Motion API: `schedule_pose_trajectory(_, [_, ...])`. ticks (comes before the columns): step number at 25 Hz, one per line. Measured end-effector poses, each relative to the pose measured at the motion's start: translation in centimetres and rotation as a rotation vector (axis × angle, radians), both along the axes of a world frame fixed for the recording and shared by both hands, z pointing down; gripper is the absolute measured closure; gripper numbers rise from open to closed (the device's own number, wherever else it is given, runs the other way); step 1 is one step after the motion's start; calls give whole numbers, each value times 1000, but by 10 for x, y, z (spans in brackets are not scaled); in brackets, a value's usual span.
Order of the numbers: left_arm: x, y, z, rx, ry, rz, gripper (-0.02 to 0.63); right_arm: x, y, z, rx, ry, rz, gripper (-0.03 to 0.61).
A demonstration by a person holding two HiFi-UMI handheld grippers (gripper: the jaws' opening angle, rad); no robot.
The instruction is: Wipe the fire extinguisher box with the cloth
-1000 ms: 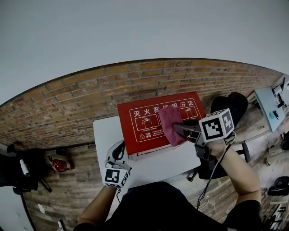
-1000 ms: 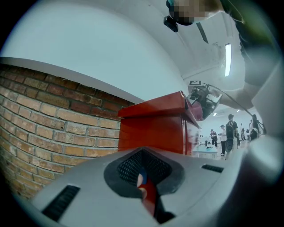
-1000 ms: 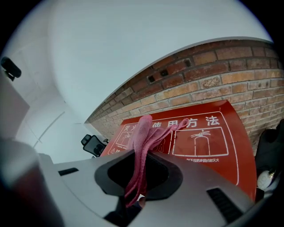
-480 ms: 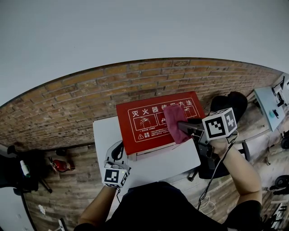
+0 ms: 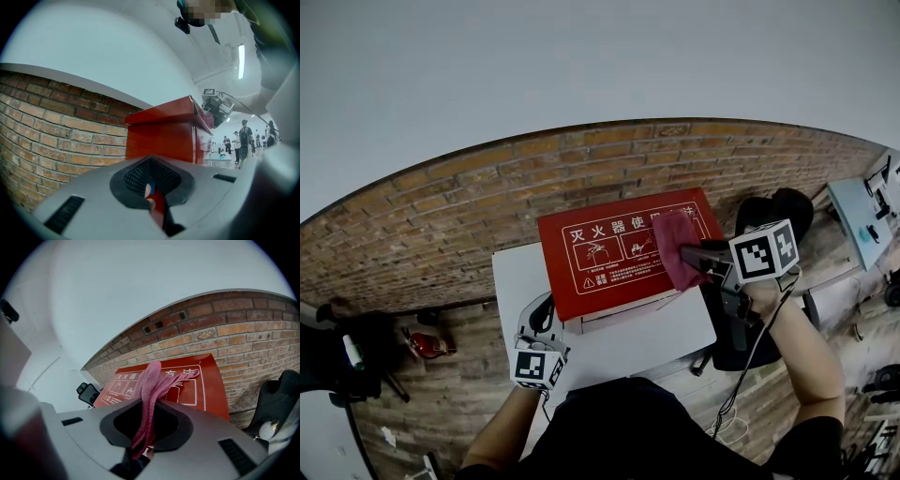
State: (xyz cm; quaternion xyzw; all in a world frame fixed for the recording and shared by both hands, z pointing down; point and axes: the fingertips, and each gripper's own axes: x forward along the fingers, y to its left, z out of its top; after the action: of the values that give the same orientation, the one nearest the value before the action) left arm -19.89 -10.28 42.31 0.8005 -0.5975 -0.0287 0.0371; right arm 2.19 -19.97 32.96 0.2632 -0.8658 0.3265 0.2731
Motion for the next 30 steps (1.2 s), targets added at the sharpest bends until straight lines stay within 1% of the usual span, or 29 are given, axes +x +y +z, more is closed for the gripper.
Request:
schedule_pose_trajectory(24, [0, 1, 0, -6, -20, -12, 584, 50, -21, -2, 43, 29, 71, 517])
schedule_pose_trajectory(30, [0, 0, 1, -8, -20, -22, 584, 63, -26, 0, 63, 51, 85, 517])
